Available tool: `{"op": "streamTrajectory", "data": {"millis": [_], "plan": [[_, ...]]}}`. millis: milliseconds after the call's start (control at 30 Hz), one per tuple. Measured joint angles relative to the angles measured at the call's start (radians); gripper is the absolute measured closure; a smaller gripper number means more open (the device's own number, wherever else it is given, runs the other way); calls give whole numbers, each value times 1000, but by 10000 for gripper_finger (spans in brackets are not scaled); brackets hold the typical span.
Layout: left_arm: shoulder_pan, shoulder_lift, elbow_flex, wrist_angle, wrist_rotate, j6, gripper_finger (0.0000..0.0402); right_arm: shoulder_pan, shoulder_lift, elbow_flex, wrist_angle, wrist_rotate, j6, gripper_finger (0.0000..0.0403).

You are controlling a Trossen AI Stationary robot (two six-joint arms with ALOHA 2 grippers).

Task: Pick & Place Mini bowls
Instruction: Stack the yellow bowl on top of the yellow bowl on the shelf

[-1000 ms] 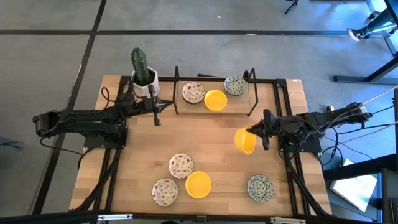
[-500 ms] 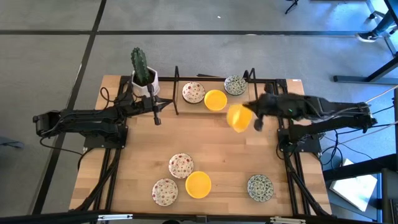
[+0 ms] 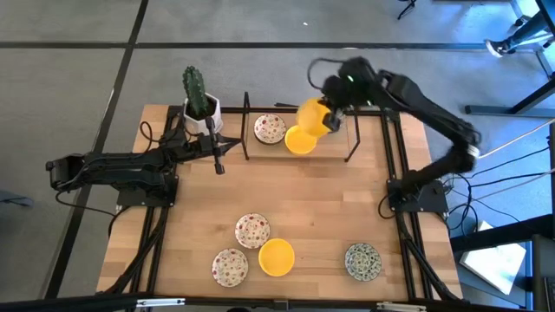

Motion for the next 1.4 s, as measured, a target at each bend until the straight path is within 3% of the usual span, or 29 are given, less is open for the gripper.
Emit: {"op": "streamTrajectory", "data": {"millis": [167,500,1000,1400], "plan": [[0,0,0,-13,0,-22,398,-107,199,145,-143,-132,-71,397],[0,0,0,-73,-2,-23,398,-156,451,162,-220,-231,-139,397],[0,0,0,-84,-3,38,398,-155,581,163,-176,-241,-142,397],[0,0,0,-92,-3,39,398,-156,601,163,-169,-240,-135,397]]}}
